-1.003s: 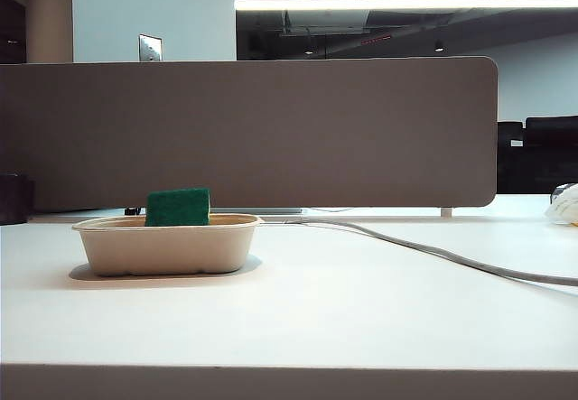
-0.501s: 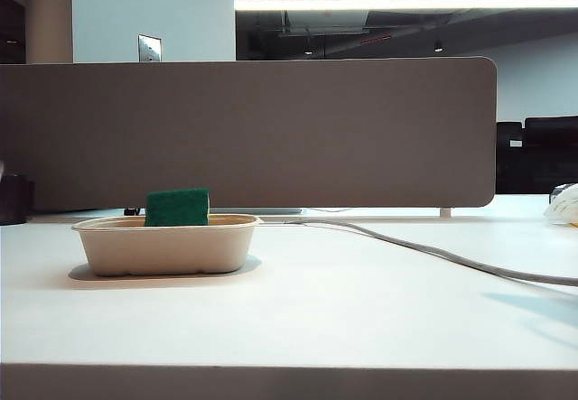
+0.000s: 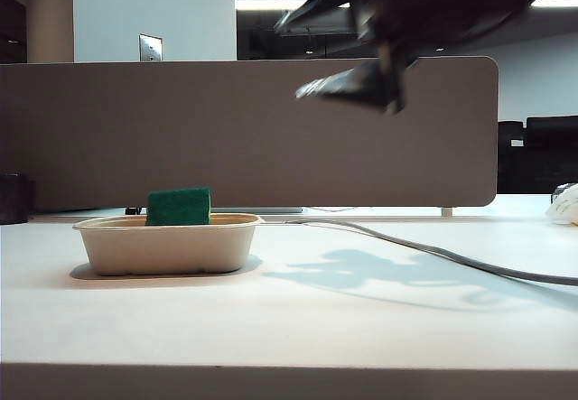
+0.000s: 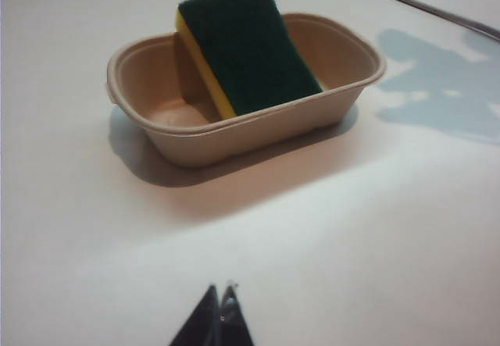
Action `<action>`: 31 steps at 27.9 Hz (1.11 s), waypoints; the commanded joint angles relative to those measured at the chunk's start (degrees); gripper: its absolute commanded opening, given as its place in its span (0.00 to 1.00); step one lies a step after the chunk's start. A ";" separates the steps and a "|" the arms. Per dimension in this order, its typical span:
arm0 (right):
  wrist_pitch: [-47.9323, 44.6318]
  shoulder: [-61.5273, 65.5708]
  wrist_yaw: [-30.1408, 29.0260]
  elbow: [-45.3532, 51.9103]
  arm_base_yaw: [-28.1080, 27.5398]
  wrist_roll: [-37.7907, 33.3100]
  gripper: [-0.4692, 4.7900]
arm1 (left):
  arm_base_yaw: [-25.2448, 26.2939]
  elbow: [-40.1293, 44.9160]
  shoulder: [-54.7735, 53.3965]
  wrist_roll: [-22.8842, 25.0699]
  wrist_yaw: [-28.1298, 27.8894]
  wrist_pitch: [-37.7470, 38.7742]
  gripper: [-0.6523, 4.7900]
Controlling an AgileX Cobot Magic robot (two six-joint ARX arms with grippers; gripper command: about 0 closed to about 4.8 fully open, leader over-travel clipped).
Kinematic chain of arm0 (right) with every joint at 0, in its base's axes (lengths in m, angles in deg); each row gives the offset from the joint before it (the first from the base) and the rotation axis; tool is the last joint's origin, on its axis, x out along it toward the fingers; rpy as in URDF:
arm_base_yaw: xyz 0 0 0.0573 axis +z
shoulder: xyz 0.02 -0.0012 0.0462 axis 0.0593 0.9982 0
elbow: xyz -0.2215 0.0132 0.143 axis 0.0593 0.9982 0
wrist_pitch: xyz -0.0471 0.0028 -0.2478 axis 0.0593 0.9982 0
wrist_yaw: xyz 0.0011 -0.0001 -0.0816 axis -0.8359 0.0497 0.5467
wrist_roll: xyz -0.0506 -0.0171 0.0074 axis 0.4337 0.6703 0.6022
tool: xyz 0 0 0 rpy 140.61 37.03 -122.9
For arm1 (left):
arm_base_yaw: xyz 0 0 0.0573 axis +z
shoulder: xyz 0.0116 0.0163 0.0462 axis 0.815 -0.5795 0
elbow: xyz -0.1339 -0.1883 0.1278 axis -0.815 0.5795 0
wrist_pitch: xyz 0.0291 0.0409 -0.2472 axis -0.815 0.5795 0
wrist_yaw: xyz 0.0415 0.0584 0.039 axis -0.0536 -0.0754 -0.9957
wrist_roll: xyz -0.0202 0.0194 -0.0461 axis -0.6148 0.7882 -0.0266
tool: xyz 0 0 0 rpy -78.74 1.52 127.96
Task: Take out the cleaning sponge from the paper lunch box and place it on the table.
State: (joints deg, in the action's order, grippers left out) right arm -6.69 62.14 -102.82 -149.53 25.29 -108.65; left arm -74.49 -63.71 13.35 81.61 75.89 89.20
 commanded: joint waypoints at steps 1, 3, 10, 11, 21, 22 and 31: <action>-0.42 7.06 -2.84 -6.19 1.75 -0.50 0.85 | 0.04 -0.07 0.00 0.07 0.04 -0.59 0.11; 0.04 10.29 -2.95 -8.81 2.47 -0.81 0.85 | 0.04 -0.07 0.04 0.07 0.04 -0.61 0.11; 2.64 19.82 0.02 -16.98 5.68 -1.46 0.89 | 0.04 -0.07 0.13 0.07 0.04 -0.61 0.11; 2.84 20.72 0.76 -17.75 6.12 -1.44 0.89 | 0.04 -0.07 0.13 0.07 0.04 -0.61 0.11; 14.58 27.76 13.86 -27.52 11.21 3.30 0.89 | 0.04 -0.07 0.13 0.07 0.04 -0.59 0.11; 14.93 28.11 15.58 -28.00 11.61 3.28 0.89 | 0.04 -0.07 0.13 0.07 0.07 -0.61 0.11; 16.22 28.87 24.81 -28.72 12.24 3.04 0.89 | 0.04 -0.07 0.13 0.07 0.04 -0.59 0.11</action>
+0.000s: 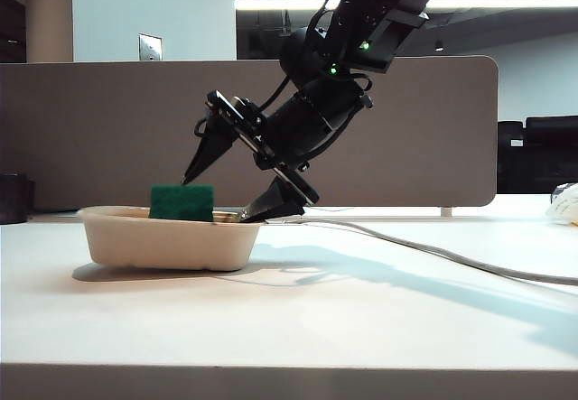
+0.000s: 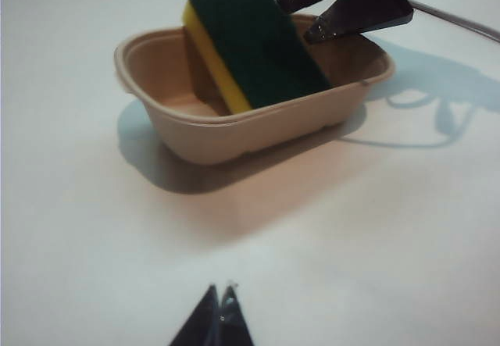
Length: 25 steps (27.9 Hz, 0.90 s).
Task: Take out the cleaning sponge from the paper lunch box and place it on the table.
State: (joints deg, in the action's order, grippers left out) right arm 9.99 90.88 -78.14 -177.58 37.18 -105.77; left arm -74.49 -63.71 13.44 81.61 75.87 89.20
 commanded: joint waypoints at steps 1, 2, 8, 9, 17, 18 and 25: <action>-0.46 0.52 0.09 -1.20 0.42 0.15 0.89 | 0.04 -0.07 0.04 0.07 0.07 -0.61 0.11; -0.39 0.90 0.00 -1.86 0.48 0.13 0.89 | 0.04 -0.07 0.04 0.07 0.07 -0.59 0.11; 3.58 1.60 -0.31 -3.06 3.26 1.84 0.89 | 0.04 -0.07 0.07 0.07 0.07 -0.61 0.11; 3.93 1.79 -0.04 -3.06 3.91 2.12 0.89 | 0.04 -0.07 0.04 0.07 0.07 -0.61 0.11; 3.87 4.04 2.49 -3.08 5.16 2.45 0.79 | 0.04 -0.07 0.07 0.07 0.07 -0.61 0.11; 3.87 4.17 2.49 -3.08 5.35 2.43 0.71 | 0.04 -0.07 0.07 0.07 0.07 -0.59 0.11; 1.46 4.02 2.45 -3.19 6.16 2.73 0.08 | 0.04 -0.07 0.07 0.07 0.07 -0.61 0.11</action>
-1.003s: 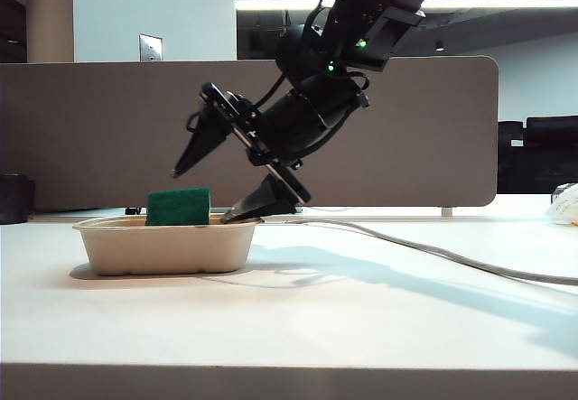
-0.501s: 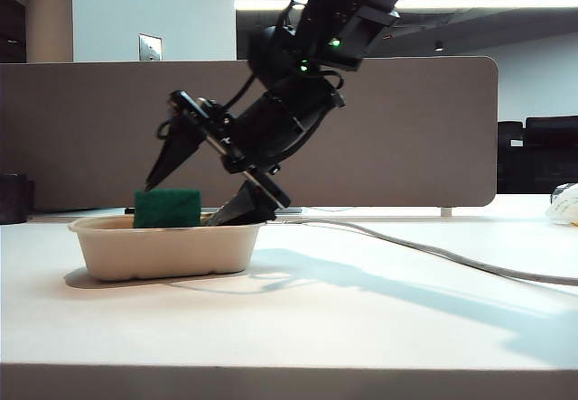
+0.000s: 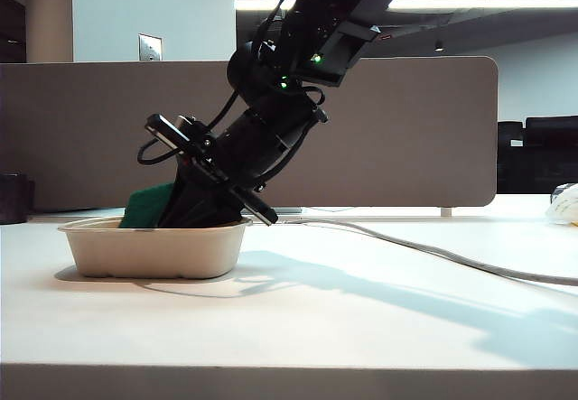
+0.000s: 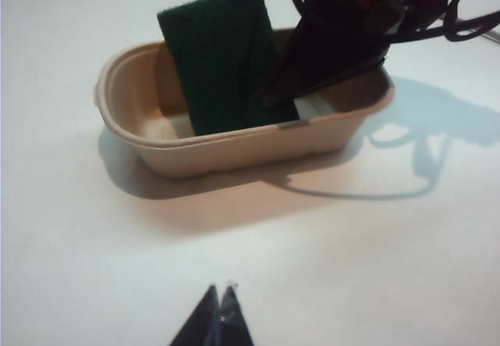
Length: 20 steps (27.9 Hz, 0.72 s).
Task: Take out the cleaning sponge from the paper lunch box and place it on the table.
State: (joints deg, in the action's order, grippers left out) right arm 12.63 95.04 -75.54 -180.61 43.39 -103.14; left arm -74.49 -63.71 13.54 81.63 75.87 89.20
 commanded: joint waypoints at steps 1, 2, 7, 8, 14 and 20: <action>-1.31 -0.20 -0.44 -0.20 -0.17 0.07 0.08 | 0.04 -0.07 -0.04 0.04 0.07 -0.61 0.11; -1.29 -0.46 -1.20 -0.20 -0.39 0.02 0.08 | 0.04 -0.07 -0.04 0.04 0.07 -0.59 0.11; -1.84 -4.35 -1.86 -0.20 -1.36 0.09 0.08 | 0.04 -0.07 0.04 0.04 0.07 -0.61 0.11; -2.08 -5.60 -1.55 -0.20 -1.53 0.13 0.08 | 0.04 -0.07 0.07 0.04 0.07 -0.61 0.11; 7.10 -18.25 18.56 -0.17 -2.40 13.55 0.08 | 0.04 -0.07 0.11 0.04 0.07 -0.59 0.11; 28.28 -24.48 50.47 -0.04 -1.62 27.98 0.08 | 0.04 -0.07 1.75 0.04 0.04 -0.57 0.11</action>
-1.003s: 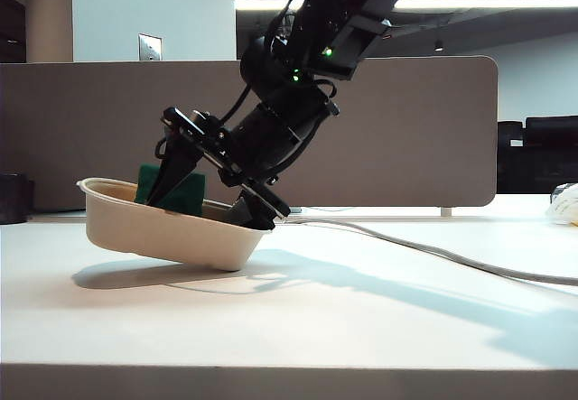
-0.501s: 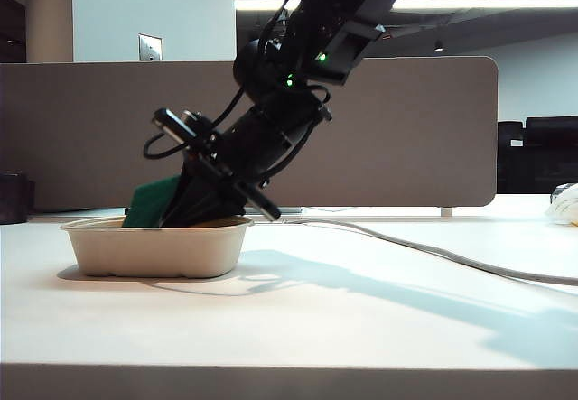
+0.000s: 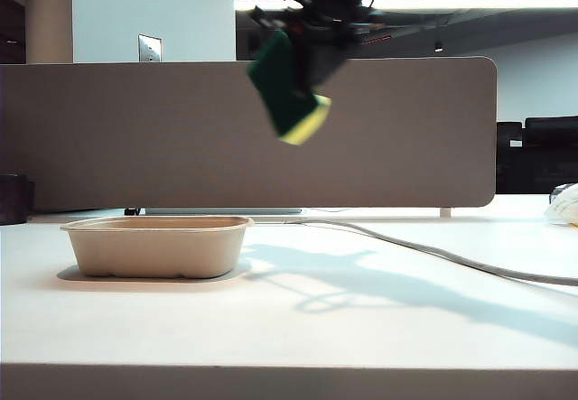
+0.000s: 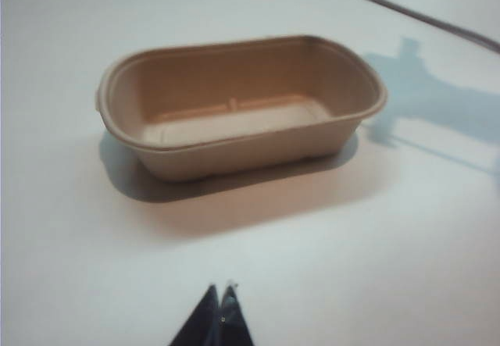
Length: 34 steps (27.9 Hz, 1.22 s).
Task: Take out the cleaning sponge from the paper lunch box and place it on the table.
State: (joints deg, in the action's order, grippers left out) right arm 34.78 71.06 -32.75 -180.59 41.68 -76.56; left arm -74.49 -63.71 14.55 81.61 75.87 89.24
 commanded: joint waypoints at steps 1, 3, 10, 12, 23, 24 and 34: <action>9.92 -0.44 12.31 0.17 0.17 1.73 0.08 | 0.04 -0.07 1.03 0.07 0.07 -0.72 0.11; 12.31 -0.46 9.79 1.05 0.68 1.92 0.44 | 0.04 -0.07 1.18 0.07 0.07 -0.63 0.11; 15.28 -1.68 5.29 1.22 2.67 -2.84 1.00 | 0.31 -0.07 2.21 0.07 0.11 -0.59 0.11; 16.35 -3.91 4.85 1.22 2.91 -5.03 0.98 | 2.38 -0.07 3.45 0.07 0.70 -0.61 0.11; 15.26 -42.23 -4.04 3.19 3.08 -16.92 0.08 | 20.65 -0.07 14.21 0.07 0.68 -1.62 0.11; 14.45 -44.72 -5.11 4.22 3.23 -17.20 0.08 | 20.46 -0.07 14.25 0.07 0.74 -1.99 0.11; -3.02 -74.05 -7.39 36.04 4.39 -20.76 0.08 | 20.39 -0.07 14.25 0.07 0.70 -1.66 0.11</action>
State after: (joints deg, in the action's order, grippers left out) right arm 37.42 -0.33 -39.81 -147.22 46.05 -96.87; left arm -54.07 -63.71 28.82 81.63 76.50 88.08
